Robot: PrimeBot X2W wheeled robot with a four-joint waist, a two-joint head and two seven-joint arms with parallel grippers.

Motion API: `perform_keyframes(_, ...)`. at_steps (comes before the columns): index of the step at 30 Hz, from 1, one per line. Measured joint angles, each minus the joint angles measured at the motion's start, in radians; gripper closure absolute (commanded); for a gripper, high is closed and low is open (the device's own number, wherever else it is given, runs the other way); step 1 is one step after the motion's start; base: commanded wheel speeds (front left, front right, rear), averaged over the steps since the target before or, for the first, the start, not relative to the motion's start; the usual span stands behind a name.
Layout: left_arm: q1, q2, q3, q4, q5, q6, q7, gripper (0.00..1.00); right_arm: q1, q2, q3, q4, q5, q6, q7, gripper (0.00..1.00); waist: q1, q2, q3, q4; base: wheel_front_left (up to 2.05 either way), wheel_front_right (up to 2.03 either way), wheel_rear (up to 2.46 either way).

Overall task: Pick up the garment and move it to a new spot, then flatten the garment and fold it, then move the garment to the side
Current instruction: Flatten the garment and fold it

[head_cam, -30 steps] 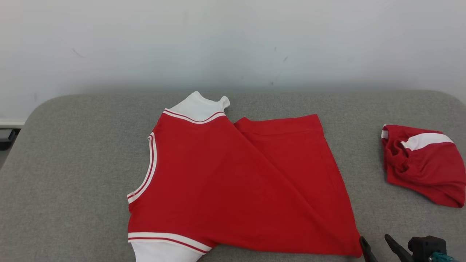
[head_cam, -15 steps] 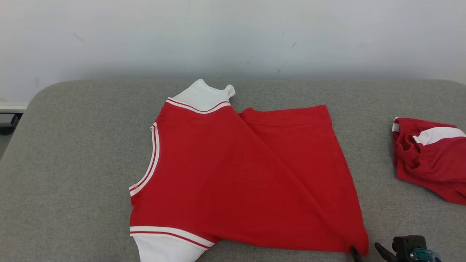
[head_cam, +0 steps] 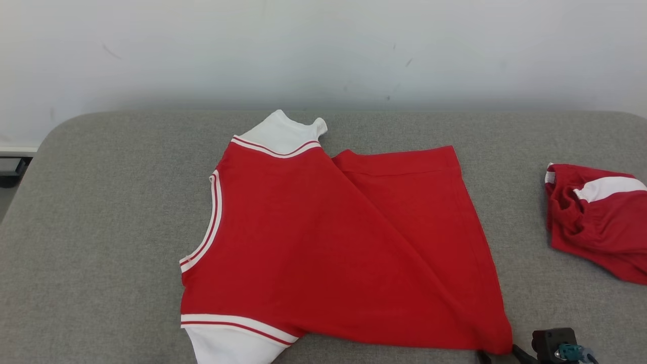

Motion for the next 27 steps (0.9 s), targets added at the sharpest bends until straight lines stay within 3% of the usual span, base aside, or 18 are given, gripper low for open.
perform_keyframes(2, 0.0, -0.007, -0.001, 0.001, -0.008, -0.004, 0.001, 0.0, -0.002, 0.002, 0.005, 0.011, 0.0, 0.0, 0.001, 0.0, 0.0, 0.0, 0.001, -0.002, 0.0, 0.0, 0.0)
perform_keyframes(3, -0.002, -0.007, 0.0, 0.003, -0.015, -0.012, 0.0, 0.0, -0.004, 0.007, 0.01, 0.018, -0.001, 0.001, 0.002, 0.23, 0.0001, 0.0, 0.002, -0.003, 0.0, 0.0, 0.0)
perform_keyframes(4, -0.002, -0.007, 0.0, 0.003, -0.015, -0.012, 0.0, 0.0, -0.004, 0.007, 0.01, 0.018, -0.001, 0.001, 0.002, 0.69, 0.0001, 0.0, 0.002, -0.003, 0.0, 0.0, 0.0)
perform_keyframes(5, -0.005, -0.006, -0.001, 0.005, -0.017, -0.012, 0.0, 0.22, -0.007, 0.01, 0.013, 0.02, -0.001, 0.002, 0.007, 1.0, 0.0, 0.0, 0.002, -0.003, 0.0, 0.0, 0.0)
perform_keyframes(7, -0.016, -0.007, 0.002, 0.006, -0.031, -0.021, -0.007, 0.87, -0.021, 0.018, 0.016, 0.023, -0.001, 0.01, 0.008, 1.0, 0.0, 0.0, 0.002, -0.003, 0.0, 0.0, 0.0)
perform_keyframes(8, -0.021, -0.008, 0.002, 0.006, -0.039, -0.021, -0.01, 1.0, -0.027, 0.02, 0.019, 0.024, -0.001, 0.013, 0.008, 1.0, 0.0, 0.0, 0.001, -0.003, 0.0, 0.0, 0.0)
perform_keyframes(19, -0.026, 0.004, 0.003, 0.012, -0.036, -0.037, -0.049, 1.0, -0.04, 0.021, 0.011, 0.047, 0.001, 0.036, -0.015, 1.0, 0.0, 0.0, -0.011, 0.008, 0.0, 0.0, 0.0)
perform_keyframes(27, -0.022, 0.033, 0.035, -0.047, -0.026, -0.037, -0.096, 1.0, -0.036, 0.005, -0.04, -0.004, 0.04, 0.045, -0.054, 1.0, 0.0, 0.0, -0.019, 0.006, 0.0, 0.0, 0.0)
